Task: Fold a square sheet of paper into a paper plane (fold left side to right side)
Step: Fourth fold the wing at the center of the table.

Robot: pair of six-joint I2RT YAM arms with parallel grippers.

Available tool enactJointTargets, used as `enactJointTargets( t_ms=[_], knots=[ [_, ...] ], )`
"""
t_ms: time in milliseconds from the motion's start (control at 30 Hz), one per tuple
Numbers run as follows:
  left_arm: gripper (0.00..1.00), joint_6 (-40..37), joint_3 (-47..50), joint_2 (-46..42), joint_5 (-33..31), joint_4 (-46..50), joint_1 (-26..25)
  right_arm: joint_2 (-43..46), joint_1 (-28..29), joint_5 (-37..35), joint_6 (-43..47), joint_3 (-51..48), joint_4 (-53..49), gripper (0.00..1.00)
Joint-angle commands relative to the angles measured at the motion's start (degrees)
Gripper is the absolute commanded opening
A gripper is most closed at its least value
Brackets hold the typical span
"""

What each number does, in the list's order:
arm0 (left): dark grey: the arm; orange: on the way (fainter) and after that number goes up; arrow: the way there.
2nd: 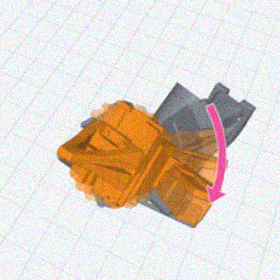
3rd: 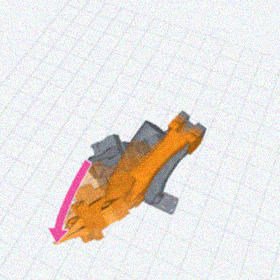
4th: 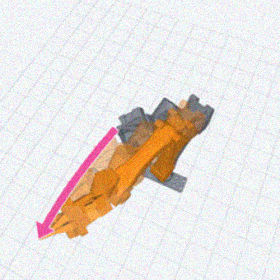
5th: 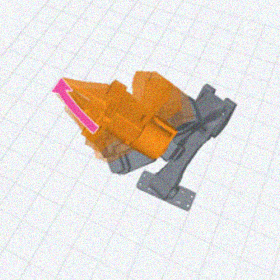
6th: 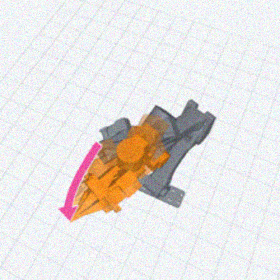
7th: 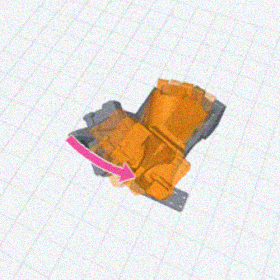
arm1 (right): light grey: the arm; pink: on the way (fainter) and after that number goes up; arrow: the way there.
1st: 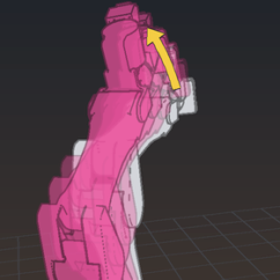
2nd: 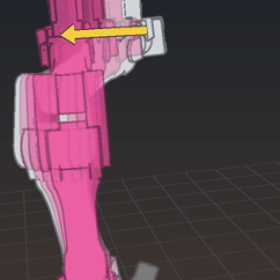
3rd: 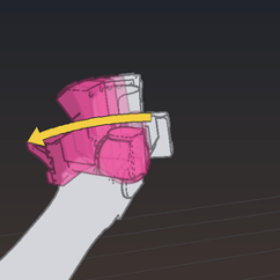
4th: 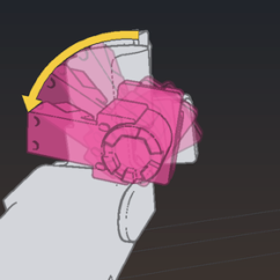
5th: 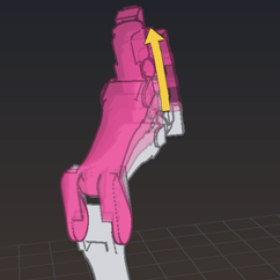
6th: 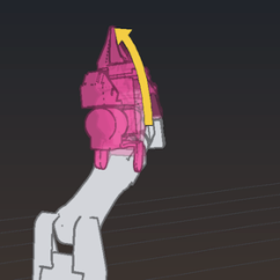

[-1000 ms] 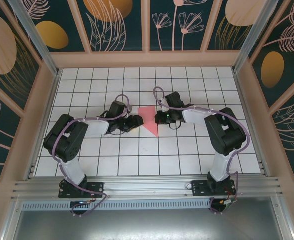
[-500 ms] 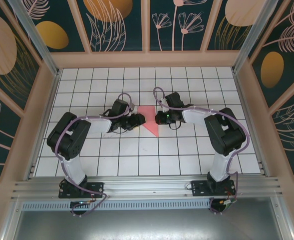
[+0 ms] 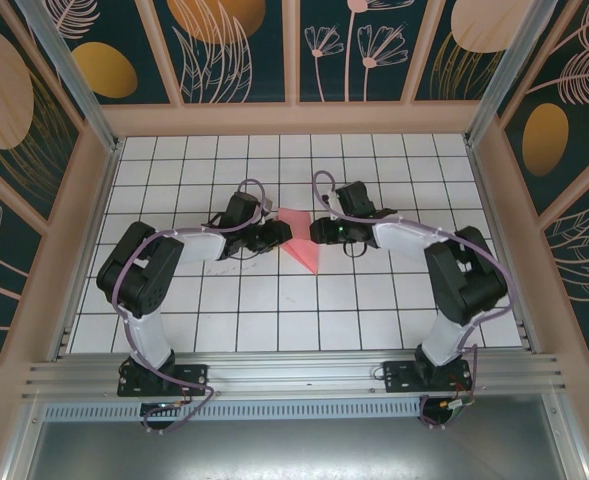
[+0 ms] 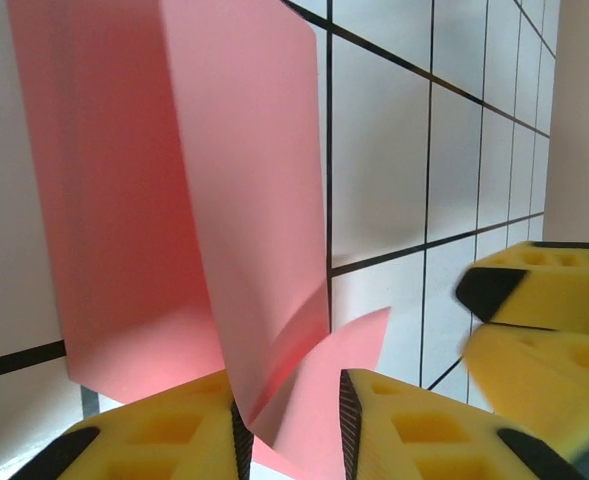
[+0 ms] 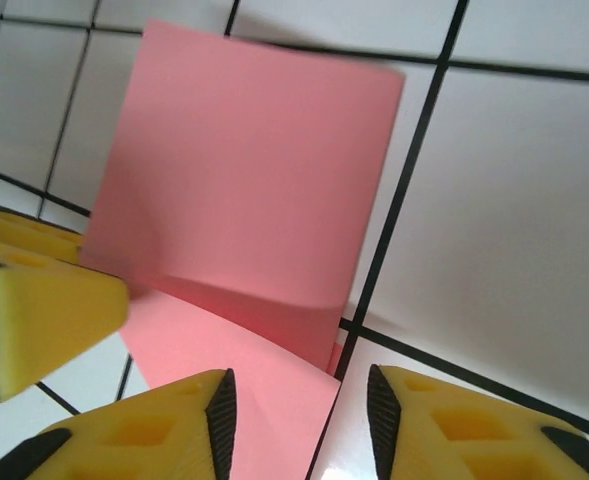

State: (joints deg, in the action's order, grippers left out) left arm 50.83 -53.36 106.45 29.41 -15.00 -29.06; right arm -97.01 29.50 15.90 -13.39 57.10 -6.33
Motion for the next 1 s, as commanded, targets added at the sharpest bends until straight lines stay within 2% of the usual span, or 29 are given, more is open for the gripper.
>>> enactJointTargets(
  t_ms=[0, 167, 367, 600, 733, 967],
  knots=[
    [0.29, 1.6, -0.9, -1.2, 1.4, -2.7, -0.4, 5.5, 1.5, -6.2, 1.6, -2.8, 0.2, 0.46],
    [0.29, 2.2, -1.0, -1.8, 1.5, -2.7, -0.4, 8.2, 7.9, -11.3, 0.9, -6.9, 1.9, 0.50],
    [0.28, 3.2, -1.4, -1.7, 1.9, -3.1, -0.4, 4.9, 14.8, -16.5, -0.6, -7.1, 4.3, 0.51],
    [0.27, 3.8, -1.9, -1.6, 1.7, -2.9, -0.4, -0.7, 17.7, -21.5, -0.2, -4.6, 3.3, 0.50],
    [0.23, 4.1, -1.9, -1.6, 1.8, -2.9, -0.4, -1.9, 18.3, -22.2, -0.2, -4.2, 3.4, 0.48],
    [0.22, 3.9, -1.9, -1.8, 1.5, -2.5, -0.4, -2.9, 18.4, -23.0, -0.2, -4.3, 3.4, 0.42]
  ],
)
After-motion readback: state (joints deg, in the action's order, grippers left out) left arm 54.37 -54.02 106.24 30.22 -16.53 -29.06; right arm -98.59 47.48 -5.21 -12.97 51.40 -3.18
